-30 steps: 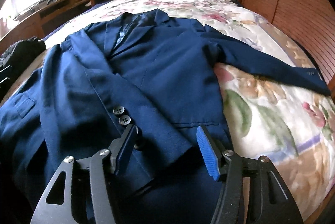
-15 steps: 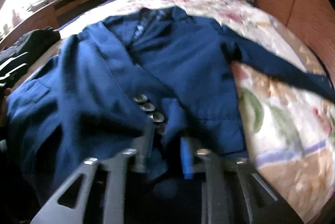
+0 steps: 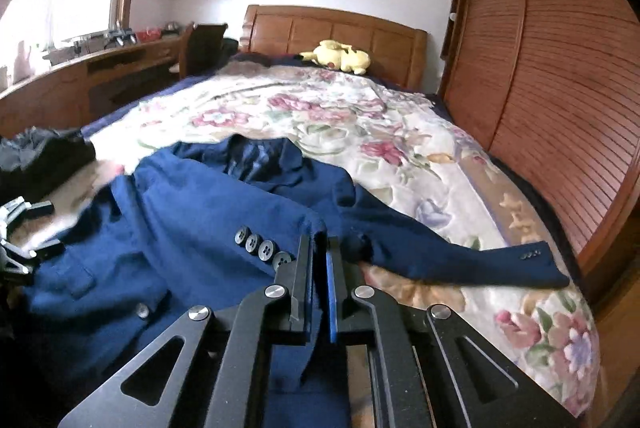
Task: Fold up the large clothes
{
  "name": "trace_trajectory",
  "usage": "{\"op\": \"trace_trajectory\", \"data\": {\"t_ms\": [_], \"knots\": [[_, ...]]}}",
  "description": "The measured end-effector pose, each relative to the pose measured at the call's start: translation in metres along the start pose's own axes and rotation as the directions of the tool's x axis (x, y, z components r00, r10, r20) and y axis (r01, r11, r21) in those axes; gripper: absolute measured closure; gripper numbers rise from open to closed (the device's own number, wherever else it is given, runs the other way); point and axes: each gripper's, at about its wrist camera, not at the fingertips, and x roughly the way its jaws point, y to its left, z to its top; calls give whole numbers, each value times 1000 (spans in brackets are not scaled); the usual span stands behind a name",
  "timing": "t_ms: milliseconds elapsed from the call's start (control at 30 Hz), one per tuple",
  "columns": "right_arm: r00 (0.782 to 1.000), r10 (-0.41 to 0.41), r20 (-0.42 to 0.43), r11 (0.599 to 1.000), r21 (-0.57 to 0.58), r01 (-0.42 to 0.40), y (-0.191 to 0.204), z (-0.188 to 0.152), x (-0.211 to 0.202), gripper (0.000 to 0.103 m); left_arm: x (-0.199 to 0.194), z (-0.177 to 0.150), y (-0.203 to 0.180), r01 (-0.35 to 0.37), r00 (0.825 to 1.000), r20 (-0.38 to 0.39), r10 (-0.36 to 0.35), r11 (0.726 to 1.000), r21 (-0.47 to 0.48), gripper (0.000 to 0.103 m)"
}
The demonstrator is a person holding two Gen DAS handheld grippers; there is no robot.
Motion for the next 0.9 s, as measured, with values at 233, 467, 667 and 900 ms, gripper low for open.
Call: {"op": "trace_trajectory", "data": {"t_ms": [233, 467, 667, 900], "knots": [[984, -34, -174, 998, 52, 44, 0, -26, 51, 85, -3, 2, 3, 5, 1000, 12, -4, 1000, -10, 11], [987, -38, -155, 995, 82, 52, -1, -18, 55, 40, -2, 6, -2, 9, 1000, 26, -9, 1000, -10, 11], [990, 2, -142, 997, 78, 9, -1, -32, 53, 40, 4, 11, -10, 20, 999, 29, -20, 1000, -5, 11], [988, 35, -152, 997, 78, -23, -8, -39, 76, 40, 15, 18, -23, 25, 999, 31, -25, 1000, 8, 11]]}}
